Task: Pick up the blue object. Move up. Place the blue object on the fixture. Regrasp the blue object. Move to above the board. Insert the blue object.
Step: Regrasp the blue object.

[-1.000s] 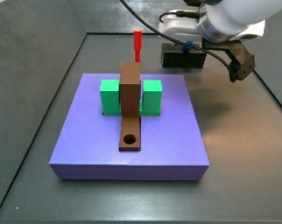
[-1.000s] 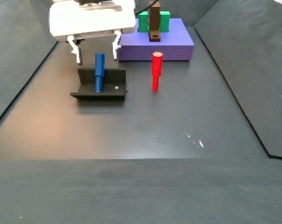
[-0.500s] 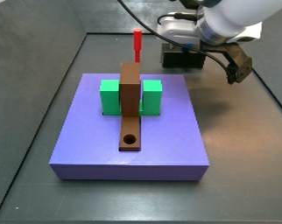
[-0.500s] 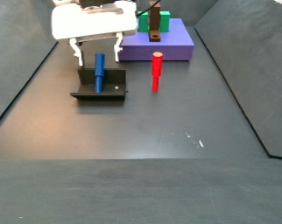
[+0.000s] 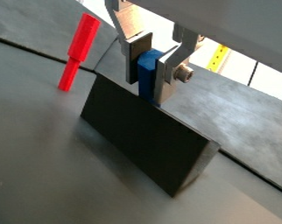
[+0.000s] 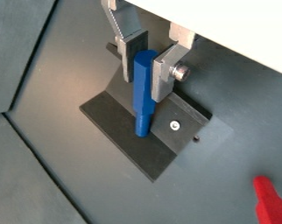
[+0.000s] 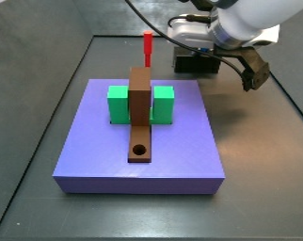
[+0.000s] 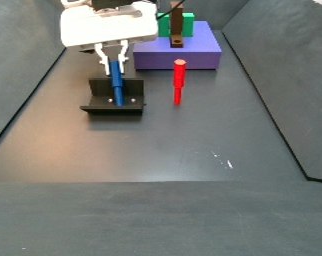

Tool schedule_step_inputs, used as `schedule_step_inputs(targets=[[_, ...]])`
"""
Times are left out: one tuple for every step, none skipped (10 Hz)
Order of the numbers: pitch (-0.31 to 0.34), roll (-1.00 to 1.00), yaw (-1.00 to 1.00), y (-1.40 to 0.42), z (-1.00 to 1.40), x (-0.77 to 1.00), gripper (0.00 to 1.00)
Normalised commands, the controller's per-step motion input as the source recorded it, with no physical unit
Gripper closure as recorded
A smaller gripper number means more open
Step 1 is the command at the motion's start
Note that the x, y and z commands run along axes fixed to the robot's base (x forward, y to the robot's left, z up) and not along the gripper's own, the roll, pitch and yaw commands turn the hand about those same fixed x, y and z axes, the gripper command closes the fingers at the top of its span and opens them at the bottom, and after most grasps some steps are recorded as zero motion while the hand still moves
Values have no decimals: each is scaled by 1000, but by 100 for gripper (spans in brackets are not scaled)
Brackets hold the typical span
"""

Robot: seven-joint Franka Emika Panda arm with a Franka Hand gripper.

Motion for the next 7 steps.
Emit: schedule_step_inputs(targets=[[0, 0, 0, 0, 0, 0, 100], [0, 0, 0, 0, 0, 0, 100], [0, 0, 0, 0, 0, 0, 100], [0, 0, 0, 0, 0, 0, 100], [0, 0, 0, 0, 0, 0, 100], [0, 0, 0, 0, 0, 0, 100], [0, 0, 0, 0, 0, 0, 100]])
